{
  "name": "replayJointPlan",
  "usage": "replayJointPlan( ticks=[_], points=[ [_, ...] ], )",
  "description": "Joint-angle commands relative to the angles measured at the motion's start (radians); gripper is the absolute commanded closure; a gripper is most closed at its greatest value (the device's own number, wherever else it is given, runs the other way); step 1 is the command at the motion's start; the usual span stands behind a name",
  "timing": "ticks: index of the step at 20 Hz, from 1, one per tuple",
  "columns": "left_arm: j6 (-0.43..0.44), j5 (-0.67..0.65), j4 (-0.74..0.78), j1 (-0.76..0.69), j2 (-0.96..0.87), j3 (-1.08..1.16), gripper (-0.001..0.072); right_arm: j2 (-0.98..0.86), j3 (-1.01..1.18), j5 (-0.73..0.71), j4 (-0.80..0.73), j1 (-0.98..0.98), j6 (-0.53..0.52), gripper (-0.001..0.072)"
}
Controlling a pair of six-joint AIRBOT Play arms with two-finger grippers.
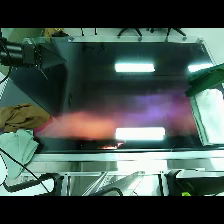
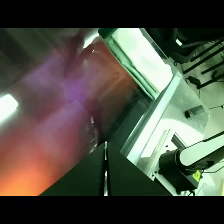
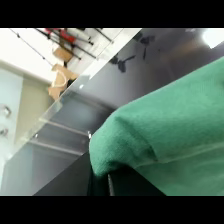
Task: Fold the shirts.
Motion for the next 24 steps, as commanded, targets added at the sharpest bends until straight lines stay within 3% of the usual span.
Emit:
replayJointPlan(
  ticks=[1,4,9,14,17,21,24],
  points=[
    [0.001,-0.001,0.000,0.000,0.001,0.000,0.0695,-0.010,0.001,-0.063,0.000,-0.002,-0.017,0.0689],
    [0.000,0.000,0.000,-0.001,0.001,0.000,0.0696,-0.031,0.001,-0.082,-0.002,0.003,-0.017,0.0689],
    [0.001,0.025,0.001,-0.001,0.001,0.000,0.0695,-0.029,0.001,-0.238,0.000,0.010,-0.040,0.0689],
    [0.002,0.032,0.001,-0.001,0.000,0.000,0.0695,-0.016,0.001,-0.144,-0.066,0.001,-0.071,0.0689],
    [0.003,0.030,0.001,-0.001,0.000,0.000,0.0695,0.009,0.001,-0.036,-0.208,0.001,0.070,0.0689],
    [0.010,0.023,0.001,-0.001,0.000,0.000,0.0695,0.090,0.001,0.121,-0.624,0.001,0.359,0.0689],
    [0.021,-0.006,0.001,-0.001,0.000,0.000,0.0695,0.117,0.000,0.306,-0.903,0.001,0.508,0.0689]
  ],
)
